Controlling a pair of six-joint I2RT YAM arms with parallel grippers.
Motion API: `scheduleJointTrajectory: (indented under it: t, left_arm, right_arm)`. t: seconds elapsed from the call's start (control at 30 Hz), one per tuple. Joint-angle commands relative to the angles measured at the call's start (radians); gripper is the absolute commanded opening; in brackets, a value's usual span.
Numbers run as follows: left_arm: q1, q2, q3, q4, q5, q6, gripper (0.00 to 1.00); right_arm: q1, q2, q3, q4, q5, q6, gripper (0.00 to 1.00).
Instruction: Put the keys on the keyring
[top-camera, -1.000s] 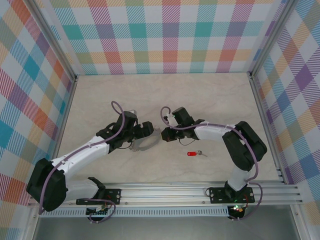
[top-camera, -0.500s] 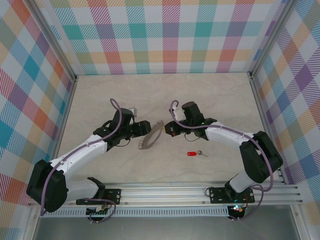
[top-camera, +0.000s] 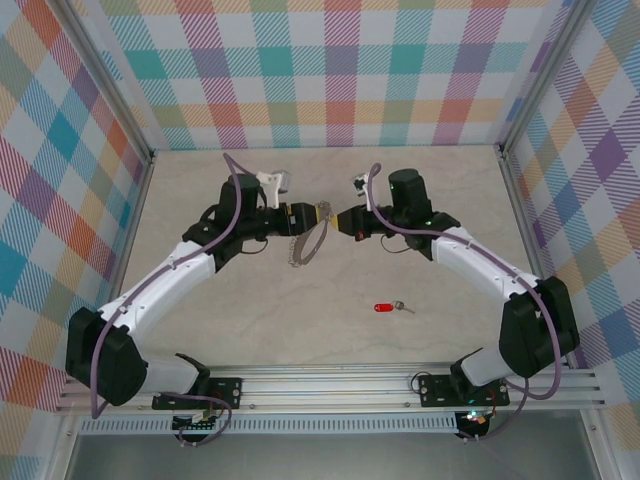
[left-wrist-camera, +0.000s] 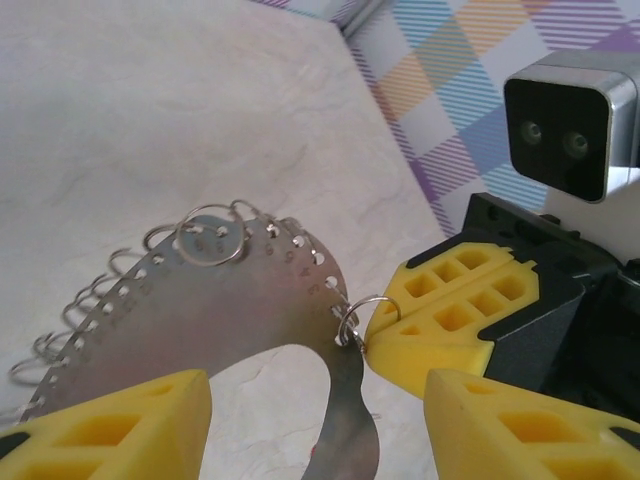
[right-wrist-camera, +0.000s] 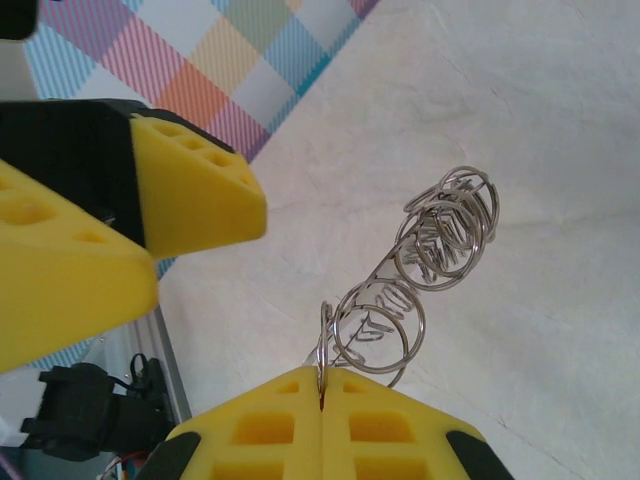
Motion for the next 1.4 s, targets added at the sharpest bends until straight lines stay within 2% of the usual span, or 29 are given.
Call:
scheduleJointTrajectory:
  t: [0.0, 0.2, 0.37, 1.2, 1.37]
  left_arm:
    - [0.02, 0.026, 0.07, 0.032, 0.132, 0.062, 0.53]
    - [0.026, 0.048, 0.111, 0.037, 0.227, 0.092, 0.45]
    - [0.025, 0.05, 0.108, 0.041, 0.252, 0.097, 0.4]
    - [0.025, 0.074, 0.064, 0.062, 0.334, 0.104, 0.4]
    - [0.025, 0.058, 0.053, 0.078, 0.285, 0.105, 0.4]
  right_arm:
    - [-0.009, -0.028, 0.048, -0.007, -0.094, -0.033, 0.0]
    - [-0.016, -0.036, 0.061, 0.006, -0.142, -0.009, 0.0]
    - [-0.017, -0.045, 0.058, 0.019, -0.162, 0.011, 0.0]
    - [-0.019, -0.044, 0.032, 0.119, -0.217, 0.092, 0.0]
    - [-0.021, -0.045, 0.026, 0.12, -0.217, 0.092, 0.0]
